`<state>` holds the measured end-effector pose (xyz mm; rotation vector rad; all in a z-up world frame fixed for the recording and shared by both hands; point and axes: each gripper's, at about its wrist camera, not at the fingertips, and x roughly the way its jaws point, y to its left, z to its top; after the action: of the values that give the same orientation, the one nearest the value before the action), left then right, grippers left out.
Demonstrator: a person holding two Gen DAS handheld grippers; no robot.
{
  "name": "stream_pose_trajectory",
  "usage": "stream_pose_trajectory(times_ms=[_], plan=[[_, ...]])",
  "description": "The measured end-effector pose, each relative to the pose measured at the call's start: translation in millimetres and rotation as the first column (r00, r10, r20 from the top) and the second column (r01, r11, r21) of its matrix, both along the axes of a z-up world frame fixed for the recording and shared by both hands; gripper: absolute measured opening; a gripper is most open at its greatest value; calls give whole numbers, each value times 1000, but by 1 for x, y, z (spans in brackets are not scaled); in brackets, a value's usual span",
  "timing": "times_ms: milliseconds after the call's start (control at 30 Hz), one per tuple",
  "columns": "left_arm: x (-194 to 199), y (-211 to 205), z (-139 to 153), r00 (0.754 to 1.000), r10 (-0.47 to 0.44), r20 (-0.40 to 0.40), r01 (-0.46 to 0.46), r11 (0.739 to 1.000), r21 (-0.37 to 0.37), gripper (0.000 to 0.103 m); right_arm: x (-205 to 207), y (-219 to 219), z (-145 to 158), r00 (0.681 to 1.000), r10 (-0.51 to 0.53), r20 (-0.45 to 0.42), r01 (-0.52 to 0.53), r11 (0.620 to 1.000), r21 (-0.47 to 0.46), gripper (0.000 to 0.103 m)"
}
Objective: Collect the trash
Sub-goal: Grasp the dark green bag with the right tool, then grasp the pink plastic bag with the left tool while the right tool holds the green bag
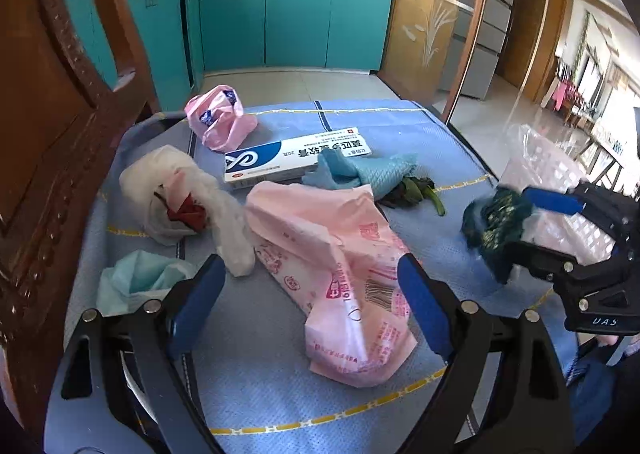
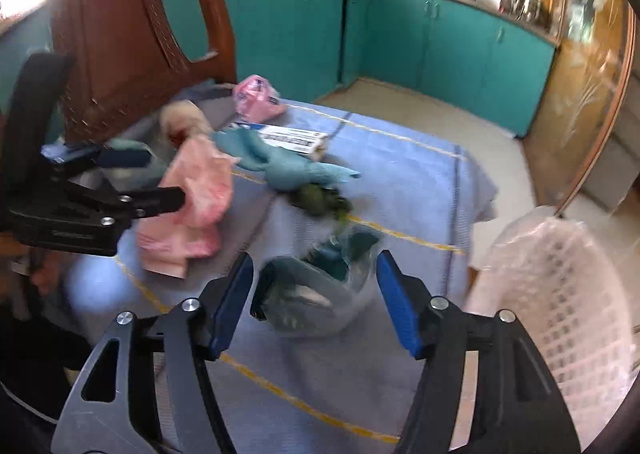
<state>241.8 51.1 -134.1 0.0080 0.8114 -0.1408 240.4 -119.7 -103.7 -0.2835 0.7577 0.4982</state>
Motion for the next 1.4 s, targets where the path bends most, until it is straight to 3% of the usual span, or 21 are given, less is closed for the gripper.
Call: stream_pose_trajectory(times_ms=[167,200,233,267,1033,1133,1267,1400], plan=[[8,-5,-11,999,11,-31,-10,1000,27,87,0,4,-4,999,-22,38,25,997,-67,70],[9,-5,-12,999,12,-36,-11,1000,28,83,1,5,-6,999,-24,39,27,997,-72,70],[10,-6,-14,999,13,-45,-12,999,32,70,3,6,-7,999,-28,39,31,996,-78,70],[11,-7,-16,998,8,-57,-6,999,32,64,3,7,-8,999,-29,38,32,996,-82,70],[6,-20,-21,999,-21,-44,25,995,94,64,5,33,-25,995,-39,94,59,974,-218,73],[5,-22,-21,999,-32,-44,36,995,90,56,5,34,-25,995,-41,92,60,975,-214,64],[1,-28,-20,997,-68,-31,71,992,107,37,4,32,-22,994,-44,102,64,978,-200,61],[-4,-38,-19,995,-100,-5,100,983,156,29,1,29,-16,991,-53,120,75,980,-185,60]])
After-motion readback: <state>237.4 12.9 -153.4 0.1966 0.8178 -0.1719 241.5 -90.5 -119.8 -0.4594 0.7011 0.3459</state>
